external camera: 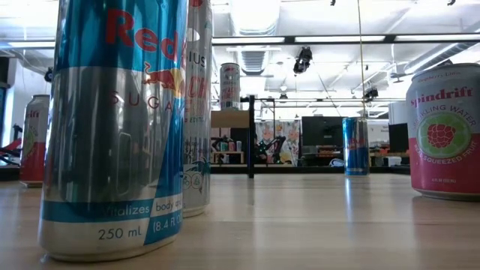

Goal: Place canned beverage on shelf
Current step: Put the right white-pink soda can on the shelf aligned with the other white-pink soda can

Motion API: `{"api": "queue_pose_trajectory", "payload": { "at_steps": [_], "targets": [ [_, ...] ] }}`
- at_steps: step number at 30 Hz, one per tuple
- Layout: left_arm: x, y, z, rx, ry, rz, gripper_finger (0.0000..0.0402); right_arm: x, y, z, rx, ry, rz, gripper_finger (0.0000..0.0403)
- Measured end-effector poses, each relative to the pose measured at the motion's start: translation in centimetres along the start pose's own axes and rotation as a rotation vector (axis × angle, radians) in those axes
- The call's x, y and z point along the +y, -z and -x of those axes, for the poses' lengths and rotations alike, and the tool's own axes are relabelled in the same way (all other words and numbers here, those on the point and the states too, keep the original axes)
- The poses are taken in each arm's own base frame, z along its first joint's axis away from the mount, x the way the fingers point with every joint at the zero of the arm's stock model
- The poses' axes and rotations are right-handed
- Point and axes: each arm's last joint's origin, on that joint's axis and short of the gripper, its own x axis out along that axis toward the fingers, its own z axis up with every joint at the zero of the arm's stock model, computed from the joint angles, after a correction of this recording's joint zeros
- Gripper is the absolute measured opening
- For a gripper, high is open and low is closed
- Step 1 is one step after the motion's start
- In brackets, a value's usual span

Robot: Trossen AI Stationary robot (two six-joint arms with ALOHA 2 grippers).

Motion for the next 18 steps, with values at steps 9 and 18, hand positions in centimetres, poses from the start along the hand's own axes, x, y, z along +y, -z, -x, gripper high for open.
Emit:
{"api": "queue_pose_trajectory", "payload": {
  "at_steps": [9, 18],
  "targets": [
    [0.2, 1.5, -2.3, 0.060, 0.034, 0.106, 0.0087, -1.4, 1.1, -0.3, 0.122, -0.008, -0.140, 0.0311],
    [0.2, 1.2, -4.1, 0.090, 0.050, 0.085, 0.0170, -1.9, 2.4, -3.0, 0.189, -0.016, -0.185, 0.0319]
  ]
}}
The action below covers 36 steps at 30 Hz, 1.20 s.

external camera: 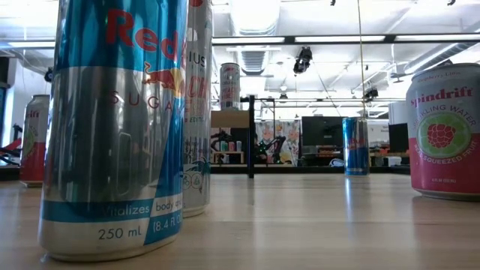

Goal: Place canned beverage on shelf
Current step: Put the right white-pink soda can on the shelf aligned with the other white-pink soda can

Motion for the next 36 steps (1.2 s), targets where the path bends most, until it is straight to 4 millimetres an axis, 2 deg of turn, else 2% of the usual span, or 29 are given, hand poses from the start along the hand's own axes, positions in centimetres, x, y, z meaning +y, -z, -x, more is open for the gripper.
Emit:
{"api": "queue_pose_trajectory", "payload": {
  "at_steps": [4, 8, 17, 28, 36],
  "targets": [
    [0.5, 0.1, 0.1, 0.017, -0.020, -0.018, 0.0201, 0.2, 0.2, -1.2, 0.012, -0.003, 0.008, 0.0320],
    [0.7, 0.1, 0.5, 0.039, -0.039, -0.030, 0.0214, 0.1, 0.2, -2.0, 0.018, 0.025, 0.013, 0.0320],
    [1.1, 0.5, 0.8, 0.099, -0.069, -0.018, 0.0216, 0.7, 0.5, -3.0, 0.010, -0.006, 0.086, 0.0320],
    [1.2, 0.8, 0.9, 0.131, -0.071, -0.019, 0.0216, 0.5, 0.7, -4.9, 0.021, 0.039, 0.069, 0.0319],
    [1.1, 0.8, 0.9, 0.134, -0.065, -0.025, 0.0216, 0.0, 0.9, -6.1, 0.026, 0.068, 0.062, 0.0270]
  ]
}}
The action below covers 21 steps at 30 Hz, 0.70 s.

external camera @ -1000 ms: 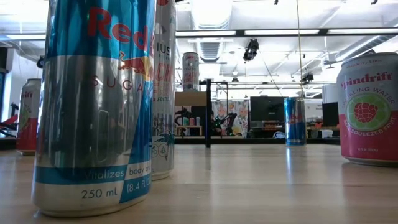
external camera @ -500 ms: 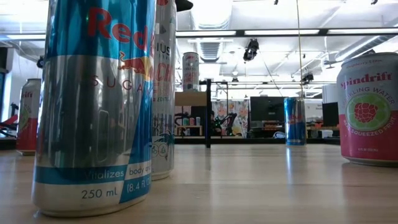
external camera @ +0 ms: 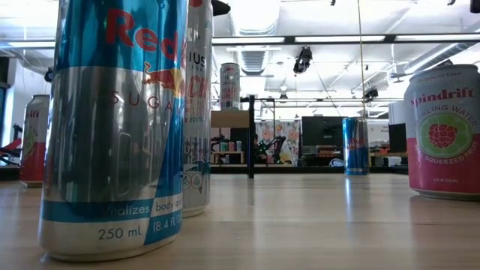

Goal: Place canned beverage on shelf
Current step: Put the right white-pink soda can on the shelf aligned with the other white-pink soda can

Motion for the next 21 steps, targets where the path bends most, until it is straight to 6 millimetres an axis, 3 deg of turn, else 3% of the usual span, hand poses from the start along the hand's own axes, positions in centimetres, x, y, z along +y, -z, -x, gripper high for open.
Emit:
{"api": "queue_pose_trajectory", "payload": {
  "at_steps": [7, 17, 21],
  "targets": [
    [0.0, 0.0, 0.0, 0.001, -0.006, 0.002, 0.0208, 0.2, 0.0, 0.8, 0.027, -0.041, -0.003, 0.0255],
    [-0.2, -0.5, 0.5, -0.045, -0.006, -0.058, 0.0190, -0.3, -0.5, 7.8, 0.003, -0.137, -0.112, 0.0253],
    [-0.2, -0.9, 0.3, -0.089, -0.002, -0.089, 0.0212, -0.5, -1.5, 9.6, -0.045, -0.188, -0.135, 0.0253]
  ]
}}
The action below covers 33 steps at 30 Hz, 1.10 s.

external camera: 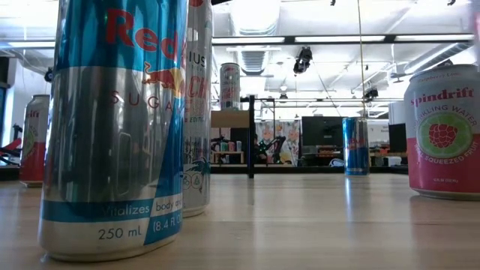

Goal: Place canned beverage on shelf
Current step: Put the right white-pink soda can on the shelf aligned with the other white-pink soda can

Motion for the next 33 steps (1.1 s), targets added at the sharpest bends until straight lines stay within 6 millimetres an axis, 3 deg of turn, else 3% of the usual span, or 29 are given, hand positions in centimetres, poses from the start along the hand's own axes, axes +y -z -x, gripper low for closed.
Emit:
{"api": "queue_pose_trajectory", "payload": {
  "at_steps": [6, 13, 20, 26, 33],
  "targets": [
    [-0.2, -0.6, 0.0, -0.052, 0.023, 0.002, 0.0293, -0.3, -3.0, 1.3, -0.114, -0.026, -0.028, 0.0252],
    [-0.3, -1.0, -0.9, -0.097, 0.046, 0.045, 0.0357, 1.2, -7.6, 0.4, -0.157, -0.015, 0.033, 0.0251],
    [-0.8, -2.2, -2.7, -0.028, 0.111, 0.016, 0.0361, 3.4, -11.1, 0.3, -0.131, -0.004, 0.178, 0.0251],
    [-1.1, -3.1, -4.8, 0.101, 0.080, -0.030, 0.0350, 4.2, -12.6, 1.3, -0.156, -0.024, 0.230, 0.0255],
    [-1.0, -3.2, -6.7, 0.102, 0.069, -0.041, 0.0334, 4.0, -13.0, 2.7, -0.188, -0.055, 0.220, 0.0256]
  ]
}}
